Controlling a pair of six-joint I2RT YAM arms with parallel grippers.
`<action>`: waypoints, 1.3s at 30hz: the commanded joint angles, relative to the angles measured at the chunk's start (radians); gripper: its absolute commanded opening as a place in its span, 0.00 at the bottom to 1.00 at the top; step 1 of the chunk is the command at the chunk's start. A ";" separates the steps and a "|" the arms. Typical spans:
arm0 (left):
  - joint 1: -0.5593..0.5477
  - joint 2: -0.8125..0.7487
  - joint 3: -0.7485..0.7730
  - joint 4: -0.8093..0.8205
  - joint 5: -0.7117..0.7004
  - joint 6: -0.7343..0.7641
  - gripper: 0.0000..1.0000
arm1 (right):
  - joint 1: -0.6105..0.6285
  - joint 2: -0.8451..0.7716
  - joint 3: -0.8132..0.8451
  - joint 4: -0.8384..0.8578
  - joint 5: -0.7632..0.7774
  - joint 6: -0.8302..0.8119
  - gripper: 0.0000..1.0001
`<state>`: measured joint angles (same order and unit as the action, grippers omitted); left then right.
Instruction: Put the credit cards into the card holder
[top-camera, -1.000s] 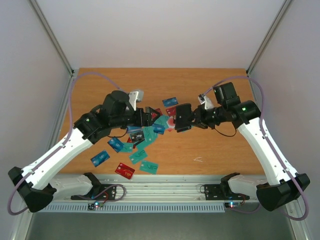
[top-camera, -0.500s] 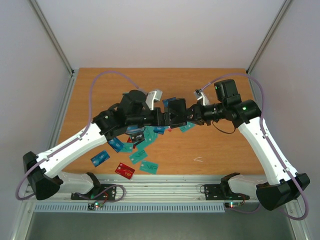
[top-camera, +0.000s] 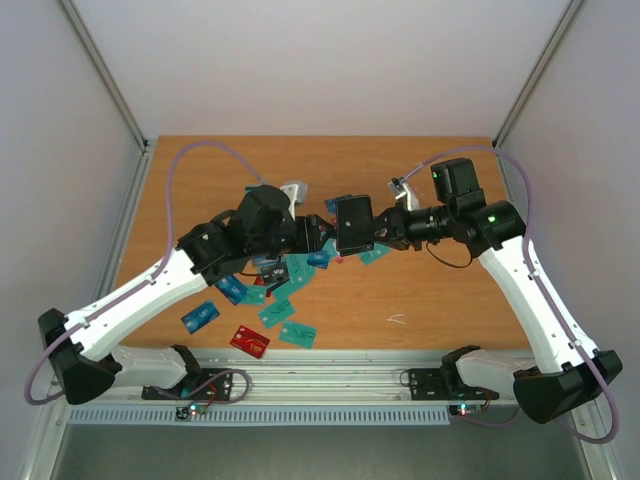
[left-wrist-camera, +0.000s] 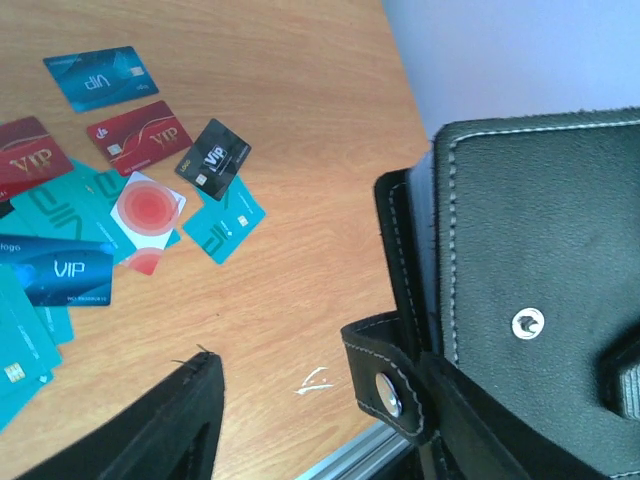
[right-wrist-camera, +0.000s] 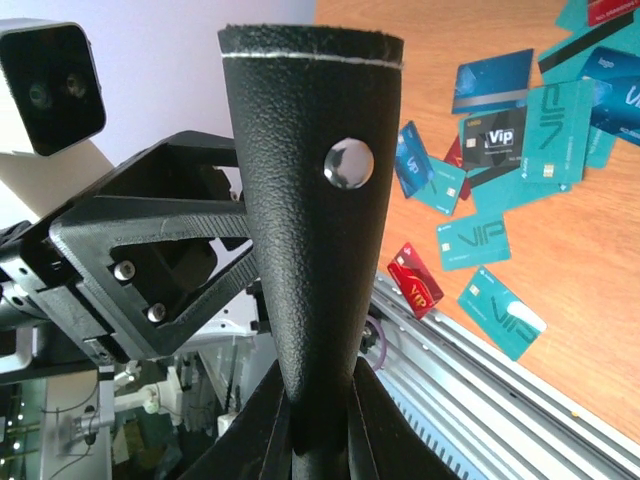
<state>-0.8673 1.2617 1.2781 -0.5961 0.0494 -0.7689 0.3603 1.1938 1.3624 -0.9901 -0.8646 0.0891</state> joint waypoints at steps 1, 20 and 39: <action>-0.001 -0.055 -0.036 0.022 -0.041 0.012 0.50 | 0.005 -0.034 0.002 0.073 -0.058 0.025 0.01; 0.001 -0.124 -0.088 0.174 0.098 0.024 0.41 | 0.005 -0.063 -0.099 0.370 -0.233 0.199 0.01; 0.001 -0.192 -0.140 0.193 0.052 0.057 0.00 | 0.005 -0.058 -0.174 0.376 -0.241 0.171 0.19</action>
<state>-0.8646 1.0725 1.1652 -0.4660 0.1040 -0.7250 0.3603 1.1469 1.2274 -0.6338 -1.0969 0.2714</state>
